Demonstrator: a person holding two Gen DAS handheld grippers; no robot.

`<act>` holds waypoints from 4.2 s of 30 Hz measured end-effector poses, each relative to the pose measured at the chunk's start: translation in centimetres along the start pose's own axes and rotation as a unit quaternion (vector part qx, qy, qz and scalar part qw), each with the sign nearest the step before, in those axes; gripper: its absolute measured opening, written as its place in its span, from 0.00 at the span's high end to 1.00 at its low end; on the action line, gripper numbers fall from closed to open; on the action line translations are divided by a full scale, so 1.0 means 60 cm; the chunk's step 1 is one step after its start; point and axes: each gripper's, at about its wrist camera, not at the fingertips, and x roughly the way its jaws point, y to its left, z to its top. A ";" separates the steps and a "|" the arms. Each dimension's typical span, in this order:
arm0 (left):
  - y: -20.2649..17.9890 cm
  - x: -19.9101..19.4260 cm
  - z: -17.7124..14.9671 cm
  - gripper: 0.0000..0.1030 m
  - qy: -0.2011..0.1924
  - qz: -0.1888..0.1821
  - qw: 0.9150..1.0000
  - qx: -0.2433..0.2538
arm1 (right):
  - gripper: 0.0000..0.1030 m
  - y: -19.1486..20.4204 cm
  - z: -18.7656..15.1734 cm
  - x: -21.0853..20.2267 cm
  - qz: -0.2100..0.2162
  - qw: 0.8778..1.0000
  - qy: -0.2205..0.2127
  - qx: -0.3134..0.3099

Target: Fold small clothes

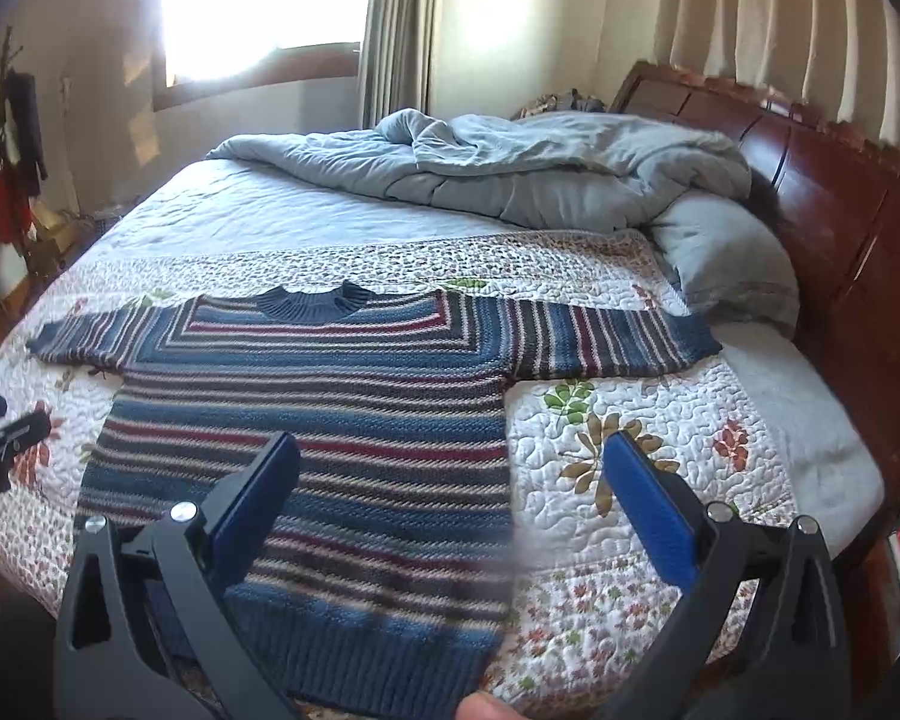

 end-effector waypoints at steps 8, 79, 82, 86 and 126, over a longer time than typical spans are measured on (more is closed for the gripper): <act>-0.047 0.111 0.023 0.03 0.001 -0.018 0.999 0.035 | 0.03 -0.305 0.035 0.251 0.005 0.985 0.091 0.146; -0.119 0.677 0.229 0.04 0.289 -0.360 0.874 -0.149 | 0.28 0.043 -0.029 0.426 0.235 0.951 0.048 0.196; -0.133 0.691 0.219 0.04 0.312 -0.368 0.860 -0.170 | 0.28 0.044 -0.037 0.429 0.249 0.946 0.057 0.200; -0.139 0.715 0.204 0.04 0.347 -0.366 0.835 -0.219 | 0.28 0.041 -0.040 0.431 0.247 0.946 0.059 0.202; 0.166 0.694 0.241 0.92 0.214 -0.345 0.878 -0.252 | 0.24 0.088 -0.053 0.457 0.249 0.950 0.089 0.163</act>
